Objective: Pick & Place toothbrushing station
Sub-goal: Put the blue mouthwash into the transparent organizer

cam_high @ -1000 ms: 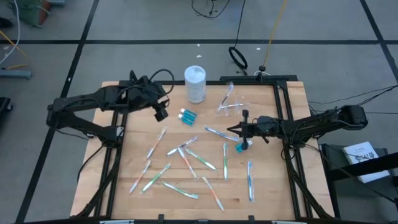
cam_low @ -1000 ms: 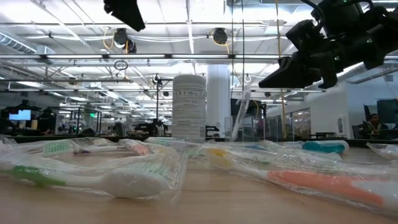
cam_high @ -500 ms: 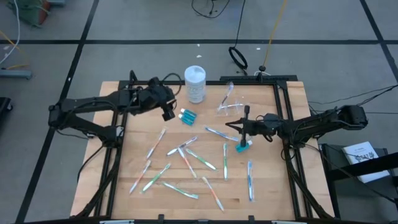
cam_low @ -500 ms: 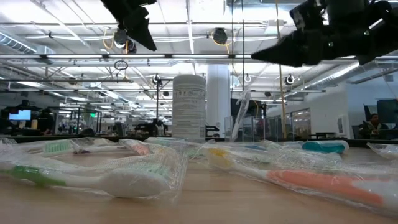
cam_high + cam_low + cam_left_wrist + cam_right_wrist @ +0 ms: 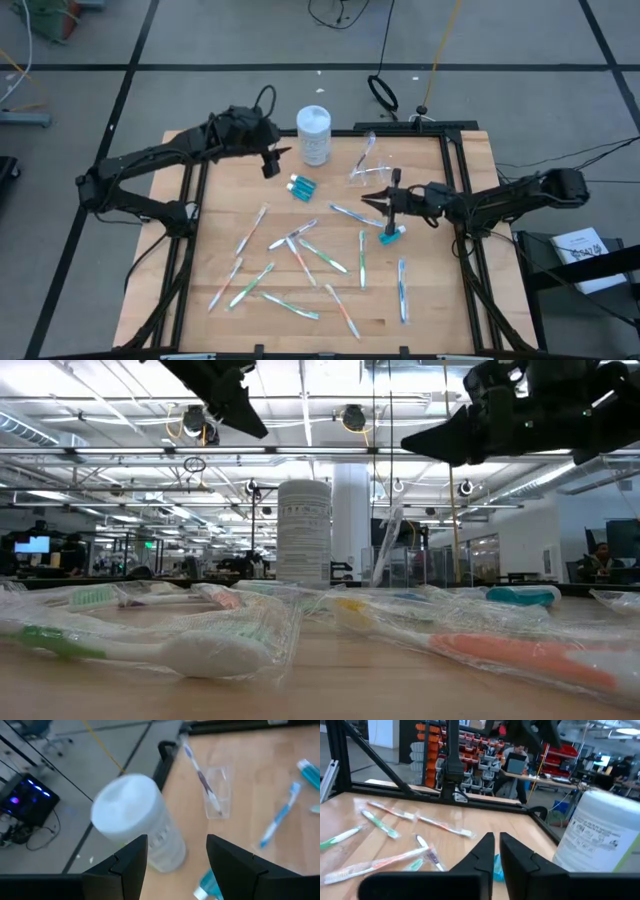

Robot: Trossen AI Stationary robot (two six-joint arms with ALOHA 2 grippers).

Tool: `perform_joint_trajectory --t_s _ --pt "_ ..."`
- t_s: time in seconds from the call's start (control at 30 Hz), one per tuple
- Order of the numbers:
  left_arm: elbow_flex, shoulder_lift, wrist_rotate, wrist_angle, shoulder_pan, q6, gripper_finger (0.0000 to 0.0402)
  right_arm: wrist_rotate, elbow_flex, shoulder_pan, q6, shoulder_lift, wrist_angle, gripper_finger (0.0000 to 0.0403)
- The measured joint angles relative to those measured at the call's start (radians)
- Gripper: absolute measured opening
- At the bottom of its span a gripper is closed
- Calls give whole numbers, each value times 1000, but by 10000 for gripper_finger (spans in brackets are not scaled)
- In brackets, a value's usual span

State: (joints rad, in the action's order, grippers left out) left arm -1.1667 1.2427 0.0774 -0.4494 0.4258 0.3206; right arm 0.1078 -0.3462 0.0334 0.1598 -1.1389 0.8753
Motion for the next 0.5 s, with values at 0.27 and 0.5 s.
perform_joint_trajectory --t_s 0.27,0.5 --pt "0 0 -2 132 26 38 209 183 -48 1 -172 -44 -39 102" --pt "0 0 -2 139 26 75 209 180 -309 0 -178 -90 -509 133"
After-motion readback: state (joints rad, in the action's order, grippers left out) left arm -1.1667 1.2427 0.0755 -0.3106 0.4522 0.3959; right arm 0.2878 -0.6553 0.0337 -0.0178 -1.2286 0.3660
